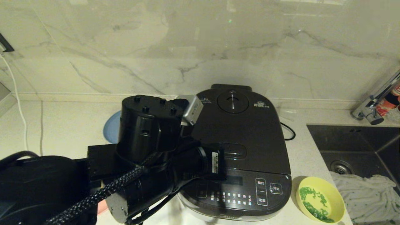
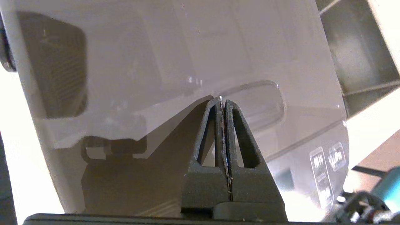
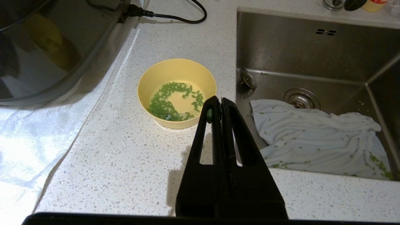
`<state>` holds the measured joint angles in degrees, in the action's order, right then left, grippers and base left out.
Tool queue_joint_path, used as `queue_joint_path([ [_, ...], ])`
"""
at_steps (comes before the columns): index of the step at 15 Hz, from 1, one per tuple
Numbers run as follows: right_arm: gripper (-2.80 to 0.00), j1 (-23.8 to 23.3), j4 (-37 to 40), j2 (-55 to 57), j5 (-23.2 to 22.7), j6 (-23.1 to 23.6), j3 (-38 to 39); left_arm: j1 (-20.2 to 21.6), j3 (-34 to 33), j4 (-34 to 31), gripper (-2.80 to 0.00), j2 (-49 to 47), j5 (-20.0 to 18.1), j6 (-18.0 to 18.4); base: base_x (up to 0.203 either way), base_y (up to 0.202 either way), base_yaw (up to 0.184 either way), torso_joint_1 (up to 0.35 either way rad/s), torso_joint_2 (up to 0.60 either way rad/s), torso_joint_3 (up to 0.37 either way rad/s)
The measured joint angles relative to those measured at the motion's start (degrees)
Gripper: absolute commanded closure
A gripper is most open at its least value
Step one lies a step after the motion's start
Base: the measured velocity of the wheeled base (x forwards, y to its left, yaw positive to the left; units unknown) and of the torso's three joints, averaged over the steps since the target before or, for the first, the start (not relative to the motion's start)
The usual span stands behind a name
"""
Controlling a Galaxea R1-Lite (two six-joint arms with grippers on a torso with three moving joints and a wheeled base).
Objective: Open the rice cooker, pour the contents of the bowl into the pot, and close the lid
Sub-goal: Open the rice cooker
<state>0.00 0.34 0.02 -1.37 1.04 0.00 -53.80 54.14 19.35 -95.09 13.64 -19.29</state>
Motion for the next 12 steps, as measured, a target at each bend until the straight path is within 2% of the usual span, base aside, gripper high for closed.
queue_joint_path([
  [8,0.0,0.0,0.02,0.0,-0.01,0.01,0.0,-2.15,-1.21,0.05,0.0,1.45,0.09,0.32,0.0,0.0,0.0,0.0,0.0,0.0],
  [12,0.0,0.0,0.02,0.0,-0.01,0.01,0.0,-2.35,-0.34,0.45,0.0,-0.05,2.47,1.07,0.0,0.0,0.0,0.0,0.0,0.0],
])
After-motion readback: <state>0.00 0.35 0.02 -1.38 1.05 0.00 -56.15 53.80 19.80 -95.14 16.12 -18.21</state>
